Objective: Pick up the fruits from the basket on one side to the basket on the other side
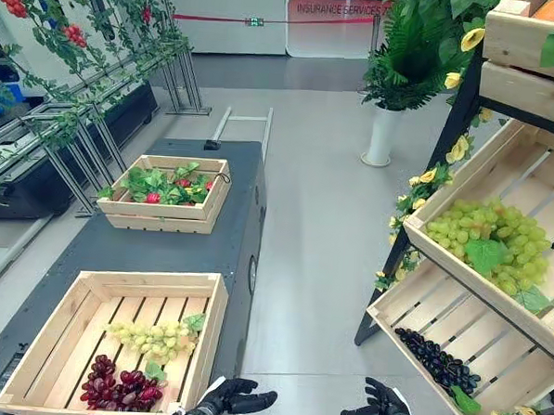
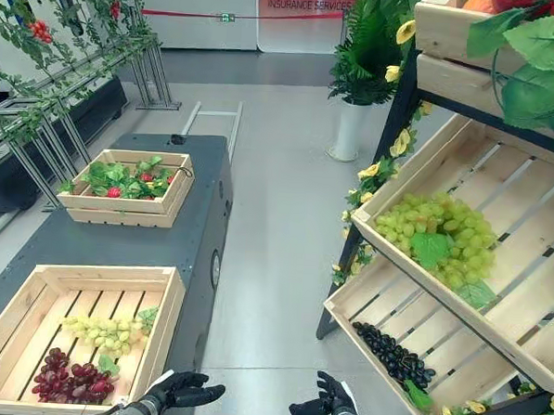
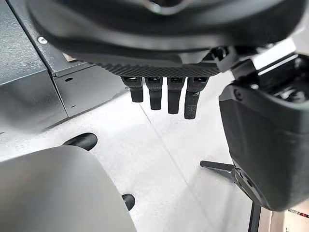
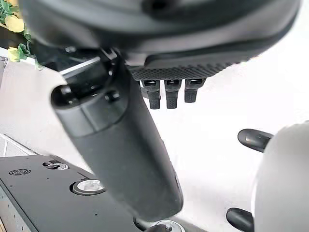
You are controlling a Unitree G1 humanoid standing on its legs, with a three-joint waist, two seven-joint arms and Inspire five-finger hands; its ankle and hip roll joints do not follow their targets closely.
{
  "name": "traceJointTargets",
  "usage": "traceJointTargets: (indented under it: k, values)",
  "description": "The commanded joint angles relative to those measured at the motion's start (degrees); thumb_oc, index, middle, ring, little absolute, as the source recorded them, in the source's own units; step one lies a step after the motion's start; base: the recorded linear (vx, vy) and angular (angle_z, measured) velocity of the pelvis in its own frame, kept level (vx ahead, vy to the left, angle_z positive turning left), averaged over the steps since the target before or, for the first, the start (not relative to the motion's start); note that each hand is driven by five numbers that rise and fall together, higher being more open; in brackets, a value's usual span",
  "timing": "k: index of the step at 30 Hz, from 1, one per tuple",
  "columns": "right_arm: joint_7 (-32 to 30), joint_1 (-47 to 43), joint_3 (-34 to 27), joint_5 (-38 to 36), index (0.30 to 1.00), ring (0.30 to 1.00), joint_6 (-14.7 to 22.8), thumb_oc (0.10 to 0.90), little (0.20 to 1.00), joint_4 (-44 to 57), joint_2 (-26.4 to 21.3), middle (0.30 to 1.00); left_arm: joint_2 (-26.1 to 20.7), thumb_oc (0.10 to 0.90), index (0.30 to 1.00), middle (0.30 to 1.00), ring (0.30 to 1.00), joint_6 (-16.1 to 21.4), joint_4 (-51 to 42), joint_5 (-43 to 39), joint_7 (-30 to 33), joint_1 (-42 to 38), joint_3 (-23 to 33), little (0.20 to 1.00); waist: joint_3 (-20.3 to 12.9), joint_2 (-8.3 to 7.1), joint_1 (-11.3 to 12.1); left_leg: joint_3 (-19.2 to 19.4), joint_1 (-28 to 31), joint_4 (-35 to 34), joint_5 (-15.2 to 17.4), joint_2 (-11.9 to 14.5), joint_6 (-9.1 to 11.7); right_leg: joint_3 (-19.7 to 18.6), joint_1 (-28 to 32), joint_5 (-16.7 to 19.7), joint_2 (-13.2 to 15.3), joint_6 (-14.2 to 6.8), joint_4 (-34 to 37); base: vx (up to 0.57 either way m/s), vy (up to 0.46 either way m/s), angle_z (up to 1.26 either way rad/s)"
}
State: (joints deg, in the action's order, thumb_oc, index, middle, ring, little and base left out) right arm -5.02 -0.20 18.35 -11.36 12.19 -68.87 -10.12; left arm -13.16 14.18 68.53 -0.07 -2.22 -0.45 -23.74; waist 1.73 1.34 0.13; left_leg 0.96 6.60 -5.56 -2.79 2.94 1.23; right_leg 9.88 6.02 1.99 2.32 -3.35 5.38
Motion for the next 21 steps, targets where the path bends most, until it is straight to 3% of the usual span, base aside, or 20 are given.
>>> traceJointTargets:
  k: [1,21]
  values:
    - [-0.9,-4.0,-0.7,1.7,0.900,0.900,1.9,0.800,0.900,-2.2,0.3,0.900,3.0,0.800,0.900,0.900,0.900,1.9,1.4,1.2,-0.1,-4.6,-1.7,0.900,2.9,-1.05,0.6,2.8,2.6,0.6,8.0,-5.3,-2.6,1.1,3.6,-4.9,-0.7,0.0,-0.5,-0.04,0.040,-0.14]
    - [0.1,-4.1,-0.9,0.7,0.900,0.900,2.0,0.800,0.900,-2.4,0.6,0.900,2.9,0.800,0.900,0.900,0.900,2.2,2.2,1.8,-0.5,-4.3,-1.0,0.900,2.9,-1.33,0.9,3.1,2.9,0.6,8.0,-5.3,-2.7,1.4,3.9,-4.7,-0.7,-0.1,-0.4,0.00,0.000,0.00]
